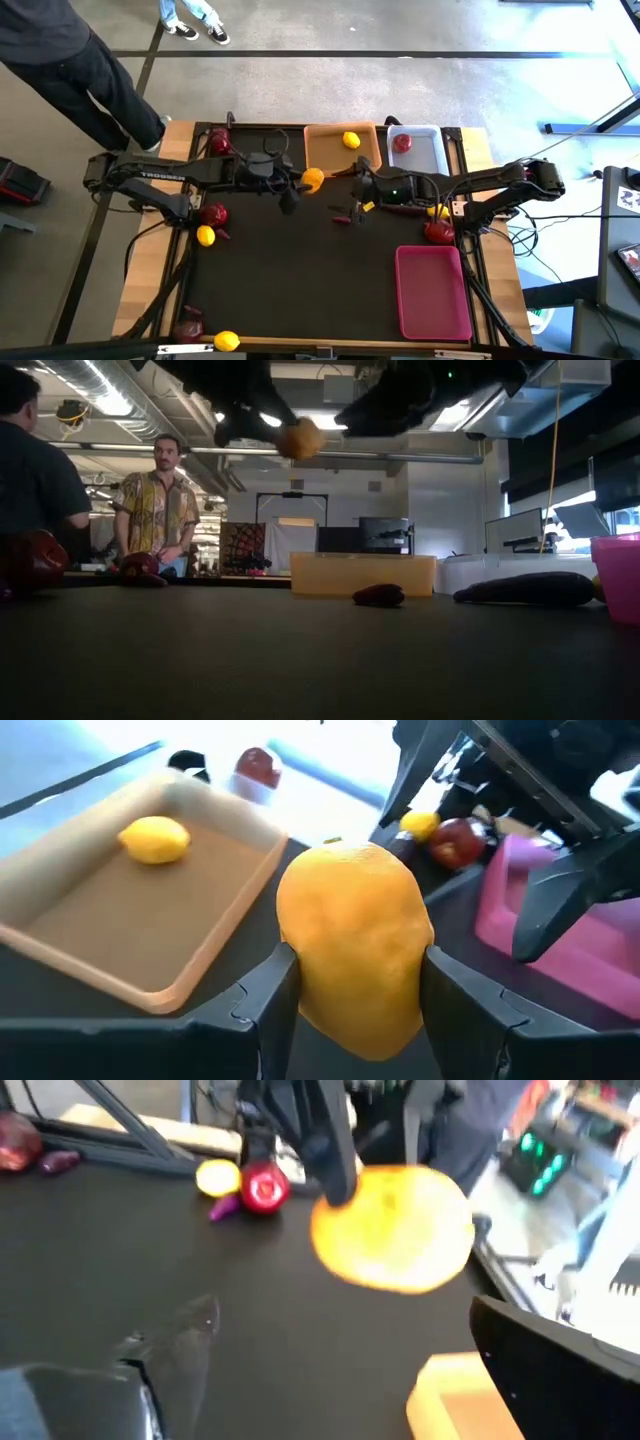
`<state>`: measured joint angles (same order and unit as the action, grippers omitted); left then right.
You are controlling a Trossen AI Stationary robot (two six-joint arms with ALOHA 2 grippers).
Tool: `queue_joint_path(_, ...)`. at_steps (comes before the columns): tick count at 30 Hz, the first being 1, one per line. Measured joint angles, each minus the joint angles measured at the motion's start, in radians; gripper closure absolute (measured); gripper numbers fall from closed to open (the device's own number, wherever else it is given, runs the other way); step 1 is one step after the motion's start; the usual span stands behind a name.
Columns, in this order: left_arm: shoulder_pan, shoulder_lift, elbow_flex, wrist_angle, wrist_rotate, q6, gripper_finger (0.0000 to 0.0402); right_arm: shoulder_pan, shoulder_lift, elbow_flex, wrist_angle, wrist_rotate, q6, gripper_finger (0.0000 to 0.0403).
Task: Sort produce into baskets
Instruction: Put the yellow lemon into the orange bin
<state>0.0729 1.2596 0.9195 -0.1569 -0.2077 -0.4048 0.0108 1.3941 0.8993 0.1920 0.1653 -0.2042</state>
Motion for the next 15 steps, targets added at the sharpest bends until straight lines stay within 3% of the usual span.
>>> queue_joint_path(9, -0.075, 0.036, 0.000, 0.133, 0.000, -0.011, 0.0227, 0.038, 0.041, 0.001, 0.186, -0.001, -0.189, 0.0031)
queue_joint_path(15, -0.110, 0.047, 0.000, 0.198, -0.001, -0.003, 0.0227, 0.036, 0.086, 0.001, 0.209, 0.012, -0.231, 0.0031)
